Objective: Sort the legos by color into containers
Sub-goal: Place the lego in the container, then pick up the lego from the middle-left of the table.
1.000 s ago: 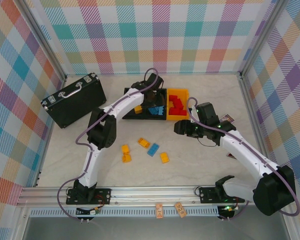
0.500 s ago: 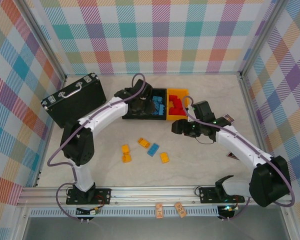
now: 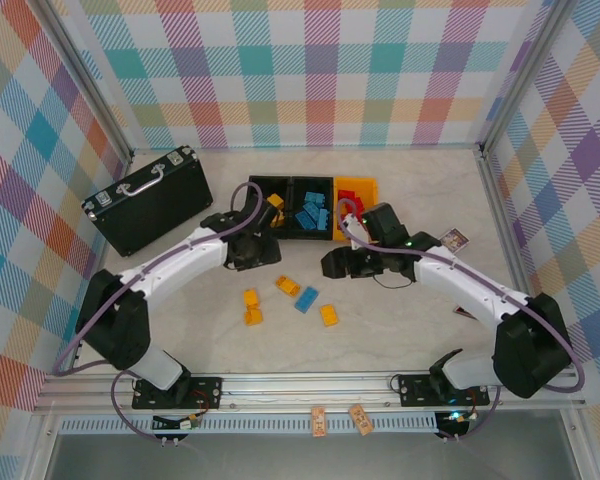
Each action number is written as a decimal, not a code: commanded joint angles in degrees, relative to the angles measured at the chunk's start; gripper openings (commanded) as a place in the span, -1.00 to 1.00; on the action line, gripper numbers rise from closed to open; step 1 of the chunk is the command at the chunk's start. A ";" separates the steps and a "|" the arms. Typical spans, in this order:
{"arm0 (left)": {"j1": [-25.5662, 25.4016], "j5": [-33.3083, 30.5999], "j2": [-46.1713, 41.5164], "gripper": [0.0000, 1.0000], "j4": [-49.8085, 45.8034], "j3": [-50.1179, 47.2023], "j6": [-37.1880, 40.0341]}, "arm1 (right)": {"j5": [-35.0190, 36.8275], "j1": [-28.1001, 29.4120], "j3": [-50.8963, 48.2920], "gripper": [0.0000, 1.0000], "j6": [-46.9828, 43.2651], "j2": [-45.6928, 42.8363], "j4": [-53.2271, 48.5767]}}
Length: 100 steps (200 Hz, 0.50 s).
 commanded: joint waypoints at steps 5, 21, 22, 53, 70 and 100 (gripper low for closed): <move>-0.61 -1.59 -3.56 0.21 -3.32 -4.67 -4.56 | -1.81 1.74 2.80 0.19 -3.35 1.50 1.12; -0.97 -1.24 -4.25 0.32 -3.50 -7.27 -6.19 | -1.75 2.28 3.39 0.19 -3.38 2.65 1.02; -0.98 -1.24 -4.31 0.32 -3.41 -7.40 -6.25 | -1.75 2.30 3.41 0.19 -3.40 2.69 1.06; -2.67 -0.19 -2.99 0.42 -1.59 -11.00 -8.53 | -1.63 2.84 4.47 0.19 -3.35 4.28 1.03; -3.33 -0.98 -1.16 0.41 -1.58 -11.80 -9.49 | -1.58 3.18 4.84 0.19 -3.32 4.79 1.11; -3.45 -1.40 1.02 0.33 -0.06 -13.53 -10.15 | -1.12 3.56 4.76 0.18 -2.94 5.01 1.27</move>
